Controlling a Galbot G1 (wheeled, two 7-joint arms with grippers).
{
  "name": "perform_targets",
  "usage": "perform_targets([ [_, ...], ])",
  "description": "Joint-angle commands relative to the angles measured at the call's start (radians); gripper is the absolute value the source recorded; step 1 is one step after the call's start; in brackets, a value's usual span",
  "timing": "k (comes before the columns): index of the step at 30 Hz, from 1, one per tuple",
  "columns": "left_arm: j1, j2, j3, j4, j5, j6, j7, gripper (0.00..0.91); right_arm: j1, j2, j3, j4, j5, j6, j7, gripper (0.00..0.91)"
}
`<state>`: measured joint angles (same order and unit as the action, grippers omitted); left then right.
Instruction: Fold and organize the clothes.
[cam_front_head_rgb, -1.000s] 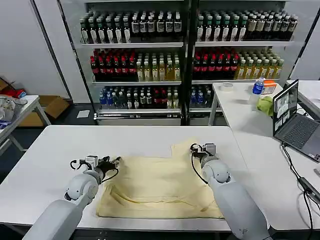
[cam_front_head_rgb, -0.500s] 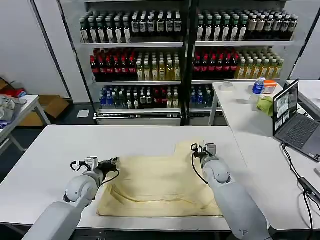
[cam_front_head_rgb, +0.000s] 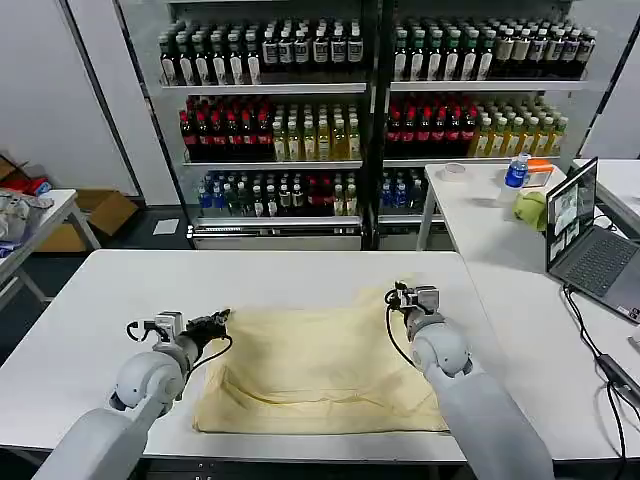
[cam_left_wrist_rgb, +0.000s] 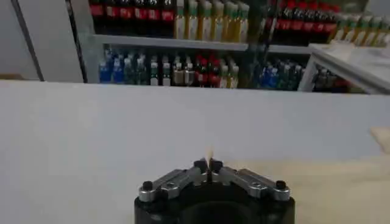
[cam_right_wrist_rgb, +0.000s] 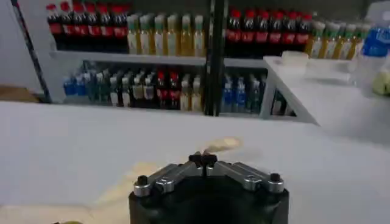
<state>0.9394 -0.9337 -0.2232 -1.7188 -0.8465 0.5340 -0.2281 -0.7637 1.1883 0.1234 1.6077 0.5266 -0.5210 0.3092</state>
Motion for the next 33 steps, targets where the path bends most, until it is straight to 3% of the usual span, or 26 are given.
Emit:
perform_targets([
  [1,0.073,0.019,-0.065,-0.128,-0.011,-0.006,0.002,0.01,-0.08,-0.044,0.029,0.163,-0.007,0.012,0.0,0.0],
  [18,0.331,0.05,-0.184,-0.317,0.015,0.003,0.035,0.01,-0.479,-0.099,0.204,0.468,-0.053,0.042,-0.049,0.0],
  [33,0.49,0.034,-0.217,-0.375,0.094,-0.003,0.049,0.01,-0.742,-0.065,0.329,0.565,-0.097,0.018,-0.06,0.0],
])
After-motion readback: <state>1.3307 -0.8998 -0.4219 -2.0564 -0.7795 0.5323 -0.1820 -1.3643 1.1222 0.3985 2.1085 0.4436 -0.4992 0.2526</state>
